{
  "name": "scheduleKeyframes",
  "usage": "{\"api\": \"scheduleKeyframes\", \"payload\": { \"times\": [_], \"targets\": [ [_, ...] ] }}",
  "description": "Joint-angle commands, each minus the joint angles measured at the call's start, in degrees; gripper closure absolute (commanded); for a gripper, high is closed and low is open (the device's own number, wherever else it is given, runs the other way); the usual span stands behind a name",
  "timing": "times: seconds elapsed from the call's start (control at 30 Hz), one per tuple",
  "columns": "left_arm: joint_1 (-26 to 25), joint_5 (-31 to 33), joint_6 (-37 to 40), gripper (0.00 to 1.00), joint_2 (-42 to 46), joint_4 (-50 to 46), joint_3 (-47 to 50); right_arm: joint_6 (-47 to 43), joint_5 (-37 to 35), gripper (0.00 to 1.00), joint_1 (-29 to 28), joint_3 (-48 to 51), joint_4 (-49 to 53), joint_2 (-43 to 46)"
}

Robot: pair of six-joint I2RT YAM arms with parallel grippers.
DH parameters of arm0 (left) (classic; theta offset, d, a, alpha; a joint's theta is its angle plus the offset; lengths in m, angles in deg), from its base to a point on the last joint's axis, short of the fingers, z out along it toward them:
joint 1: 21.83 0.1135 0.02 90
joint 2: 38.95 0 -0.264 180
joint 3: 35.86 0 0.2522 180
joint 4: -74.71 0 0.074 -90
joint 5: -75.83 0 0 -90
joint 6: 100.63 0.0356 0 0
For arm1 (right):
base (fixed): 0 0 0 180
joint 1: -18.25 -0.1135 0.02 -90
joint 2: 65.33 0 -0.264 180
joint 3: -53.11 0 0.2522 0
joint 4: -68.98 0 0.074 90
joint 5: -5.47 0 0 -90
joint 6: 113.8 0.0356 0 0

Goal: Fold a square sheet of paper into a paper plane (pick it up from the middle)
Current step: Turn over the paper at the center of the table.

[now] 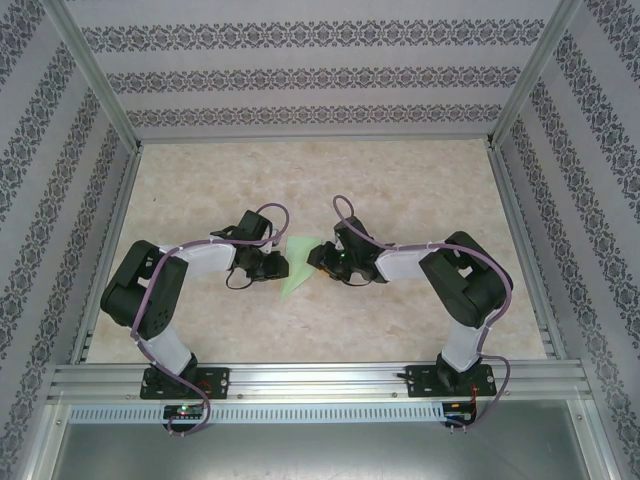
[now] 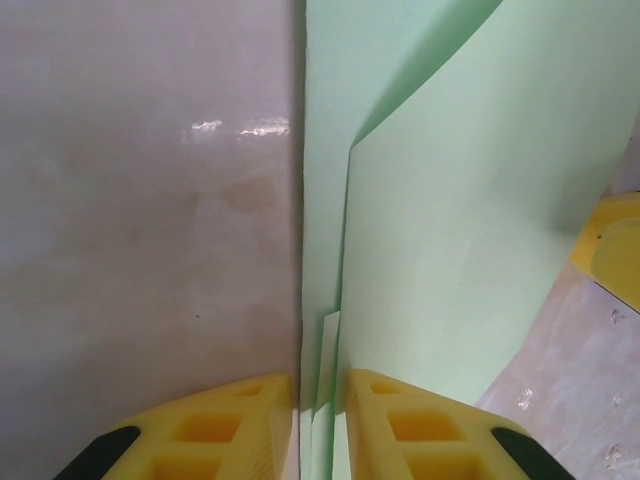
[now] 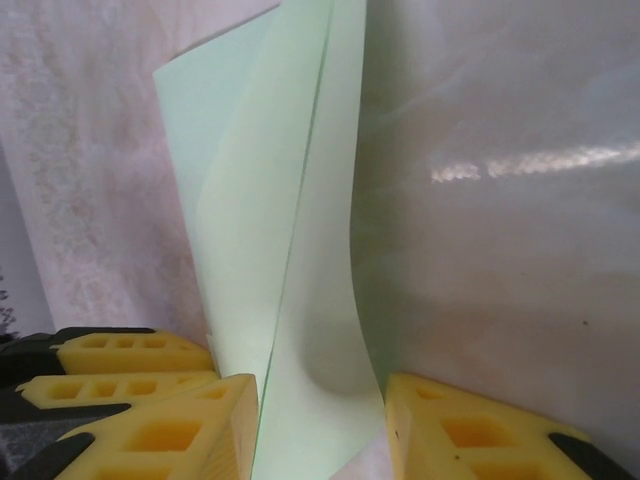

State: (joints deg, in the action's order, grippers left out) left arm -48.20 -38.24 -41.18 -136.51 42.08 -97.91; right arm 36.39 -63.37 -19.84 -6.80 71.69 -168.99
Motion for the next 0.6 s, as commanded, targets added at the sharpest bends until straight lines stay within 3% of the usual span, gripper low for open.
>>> {"api": "scheduleKeyframes", "payload": {
  "times": [0.0,0.5,0.57],
  "targets": [
    [-2.88,-8.96,-1.6,0.76,-5.18,4.37,2.14,1.01,3.08,0.61,0.3,2.12,-6.55,-0.4],
    [-2.81,-10.52,-3.82,0.76,-4.26,5.89,3.16,1.6,3.66,0.58,-0.08,2.28,-10.94,-1.62],
    [-2.87,-10.49,-3.82,0.76,-3.79,5.63,3.24,1.75,2.12,0.53,-0.24,4.12,-11.96,-0.38]
  ]
}}
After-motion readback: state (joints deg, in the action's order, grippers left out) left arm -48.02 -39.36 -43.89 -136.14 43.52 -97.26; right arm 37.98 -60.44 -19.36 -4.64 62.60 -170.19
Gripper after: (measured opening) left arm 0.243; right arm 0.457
